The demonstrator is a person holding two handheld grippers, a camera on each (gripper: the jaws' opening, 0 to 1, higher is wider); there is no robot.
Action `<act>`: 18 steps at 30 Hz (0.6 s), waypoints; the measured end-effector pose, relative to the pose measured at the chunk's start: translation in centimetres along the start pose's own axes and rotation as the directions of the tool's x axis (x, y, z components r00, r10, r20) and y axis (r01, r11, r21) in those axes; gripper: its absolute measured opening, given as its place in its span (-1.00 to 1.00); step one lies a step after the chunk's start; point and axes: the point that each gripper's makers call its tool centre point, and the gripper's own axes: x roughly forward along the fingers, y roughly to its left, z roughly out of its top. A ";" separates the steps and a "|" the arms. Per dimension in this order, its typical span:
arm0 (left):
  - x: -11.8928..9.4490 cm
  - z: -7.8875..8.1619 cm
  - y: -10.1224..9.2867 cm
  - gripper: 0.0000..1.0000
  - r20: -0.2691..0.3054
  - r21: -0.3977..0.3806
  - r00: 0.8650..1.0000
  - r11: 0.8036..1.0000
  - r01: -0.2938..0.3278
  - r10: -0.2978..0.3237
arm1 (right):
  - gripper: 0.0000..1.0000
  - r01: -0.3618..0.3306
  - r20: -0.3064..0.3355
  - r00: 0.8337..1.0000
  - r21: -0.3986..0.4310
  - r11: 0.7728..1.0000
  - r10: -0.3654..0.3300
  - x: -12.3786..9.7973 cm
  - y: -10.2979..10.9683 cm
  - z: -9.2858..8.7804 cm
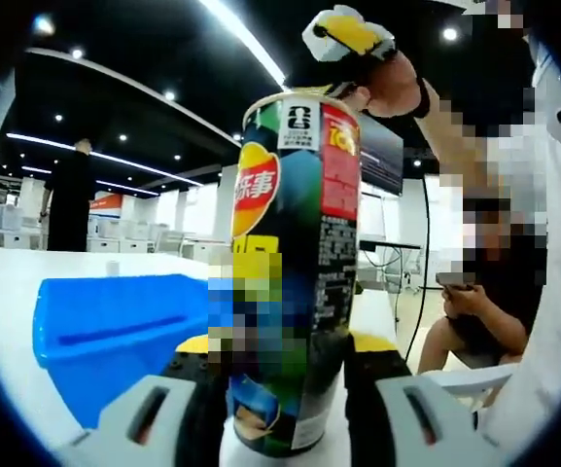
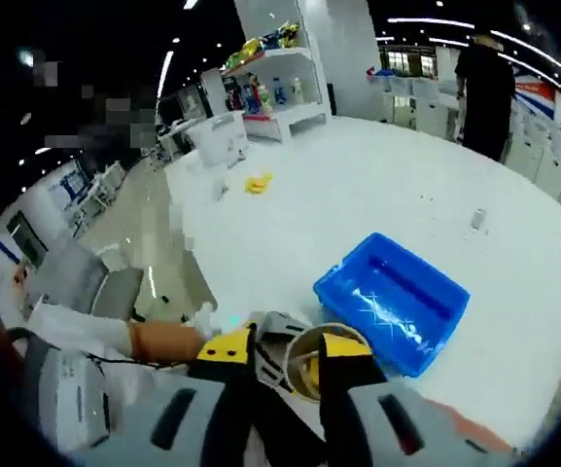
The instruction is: Open the lid of the chip container on the table, take out the chips, place them into the box in front of the container, and close the lid
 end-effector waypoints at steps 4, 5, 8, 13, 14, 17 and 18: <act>-0.1 -0.1 0.0 -0.05 0.005 -0.001 1.000 1.000 -0.002 0.002 | -0.58 0.033 -0.098 0.995 -0.003 0.999 -0.033 1.2 0.0 -0.1; -0.1 -0.1 0.0 -0.05 0.006 -0.001 1.000 1.000 -0.002 0.002 | -0.58 0.055 -0.111 0.992 -0.011 0.998 -0.055 1.5 0.1 0.1; -0.2 -0.2 0.1 -0.05 0.009 0.000 1.000 1.000 -0.004 0.004 | -0.63 0.089 -0.177 0.979 -0.056 0.994 -0.098 1.8 -0.2 -0.4; -0.2 -0.2 0.1 -0.05 0.000 0.004 1.000 1.000 -0.002 0.002 | -0.73 0.133 -0.230 0.961 -0.095 0.987 -0.152 3.0 0.2 -0.8; -0.2 -0.2 0.1 -0.05 0.000 0.005 1.000 1.000 -0.001 0.001 | -0.76 0.136 -0.237 0.959 -0.108 0.985 -0.158 3.2 0.4 -1.0; -0.3 -0.3 0.1 -0.05 0.004 0.006 1.000 1.000 0.001 -0.001 | -0.86 0.138 -0.248 0.953 -0.151 0.979 -0.172 3.3 1.0 -1.2; -0.3 -0.2 0.2 -0.05 0.005 0.005 1.000 1.000 0.000 0.000 | -0.86 0.140 -0.246 0.954 -0.149 0.979 -0.174 3.3 1.2 -1.2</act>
